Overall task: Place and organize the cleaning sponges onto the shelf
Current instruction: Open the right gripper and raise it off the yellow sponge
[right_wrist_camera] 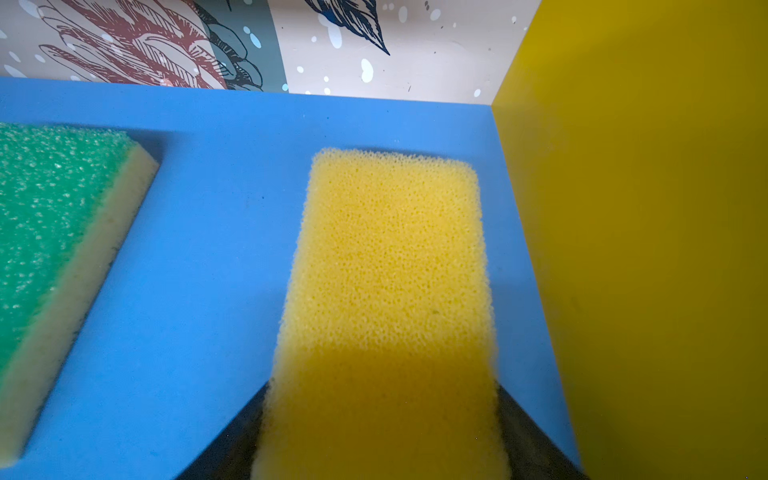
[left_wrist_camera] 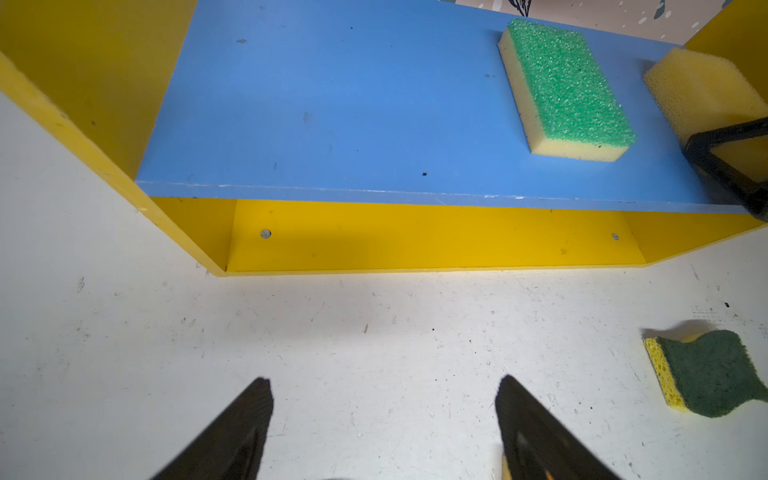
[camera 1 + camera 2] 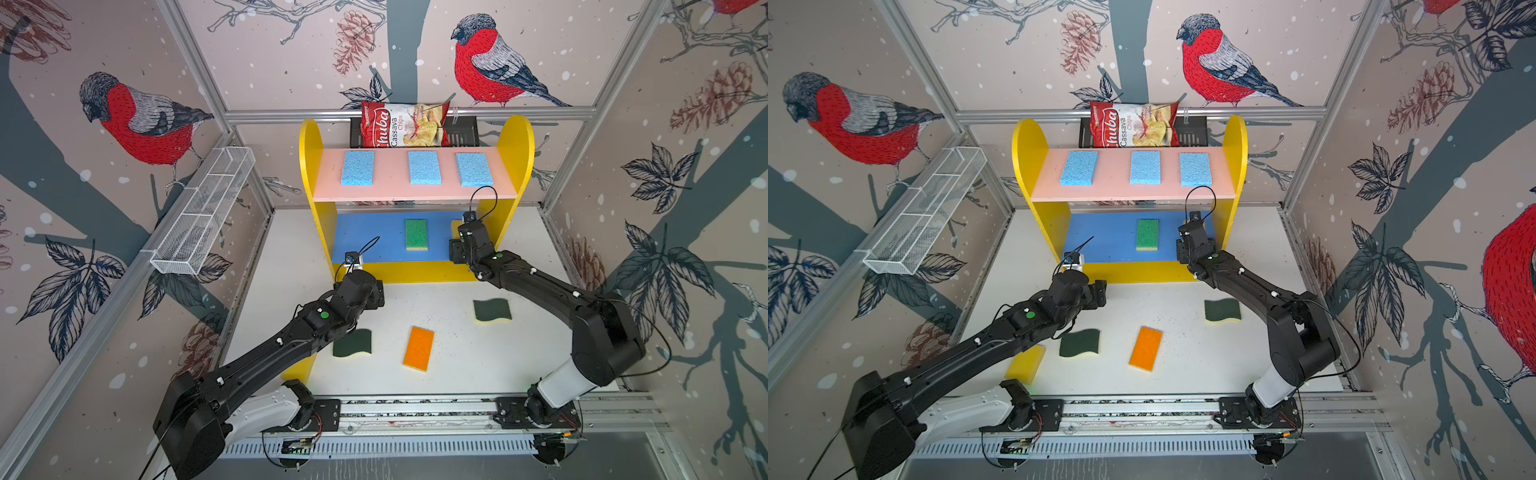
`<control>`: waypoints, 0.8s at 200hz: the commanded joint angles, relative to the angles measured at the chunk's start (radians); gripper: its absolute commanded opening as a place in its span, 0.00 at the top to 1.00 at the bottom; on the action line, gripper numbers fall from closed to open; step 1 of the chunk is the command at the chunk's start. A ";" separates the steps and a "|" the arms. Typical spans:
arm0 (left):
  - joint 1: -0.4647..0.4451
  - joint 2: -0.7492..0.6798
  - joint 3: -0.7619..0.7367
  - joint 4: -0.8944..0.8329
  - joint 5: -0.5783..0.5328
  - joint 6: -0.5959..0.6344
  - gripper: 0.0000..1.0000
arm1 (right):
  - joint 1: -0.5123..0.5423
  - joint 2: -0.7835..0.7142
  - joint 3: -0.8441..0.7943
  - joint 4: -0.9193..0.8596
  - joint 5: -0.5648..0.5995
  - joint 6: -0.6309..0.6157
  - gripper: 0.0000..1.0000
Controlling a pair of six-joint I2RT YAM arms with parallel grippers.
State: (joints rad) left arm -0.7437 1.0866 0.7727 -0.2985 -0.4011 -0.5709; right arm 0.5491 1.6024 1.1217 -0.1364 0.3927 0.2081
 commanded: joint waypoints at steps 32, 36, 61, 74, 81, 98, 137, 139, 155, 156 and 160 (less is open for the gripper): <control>0.000 -0.002 -0.004 -0.010 -0.021 -0.009 0.15 | 0.015 0.014 0.018 -0.044 -0.020 -0.017 0.27; 0.000 -0.003 -0.004 -0.009 -0.022 -0.010 0.15 | 0.017 0.016 0.019 -0.043 -0.019 -0.019 0.27; 0.000 0.000 -0.003 -0.010 -0.020 -0.009 0.15 | 0.021 0.028 0.027 -0.049 -0.002 -0.018 0.25; 0.000 0.002 -0.002 -0.012 -0.019 -0.009 0.15 | 0.022 0.033 0.030 -0.054 0.006 -0.017 0.25; 0.000 0.002 -0.001 -0.014 -0.021 -0.007 0.15 | 0.022 0.034 0.032 -0.057 0.008 -0.016 0.25; 0.000 0.001 -0.002 -0.015 -0.021 -0.007 0.15 | 0.025 0.034 0.035 -0.067 0.023 -0.013 0.20; 0.000 0.000 -0.001 -0.016 -0.023 -0.008 0.15 | 0.035 0.022 0.051 -0.098 0.061 -0.004 0.09; 0.000 0.000 -0.002 -0.016 -0.022 -0.009 0.15 | 0.036 0.021 0.052 -0.099 0.064 -0.005 0.09; 0.000 -0.001 -0.001 -0.017 -0.021 -0.008 0.15 | 0.049 0.012 0.063 -0.111 0.069 -0.006 0.07; 0.000 -0.001 -0.001 -0.016 -0.021 -0.008 0.15 | 0.050 0.012 0.063 -0.112 0.070 -0.006 0.07; 0.000 -0.003 0.000 -0.016 -0.022 -0.007 0.15 | 0.054 0.010 0.065 -0.115 0.072 -0.006 0.07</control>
State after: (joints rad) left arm -0.7437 1.0874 0.7712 -0.2996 -0.4091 -0.5766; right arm 0.5873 1.6257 1.1717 -0.1909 0.4389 0.2081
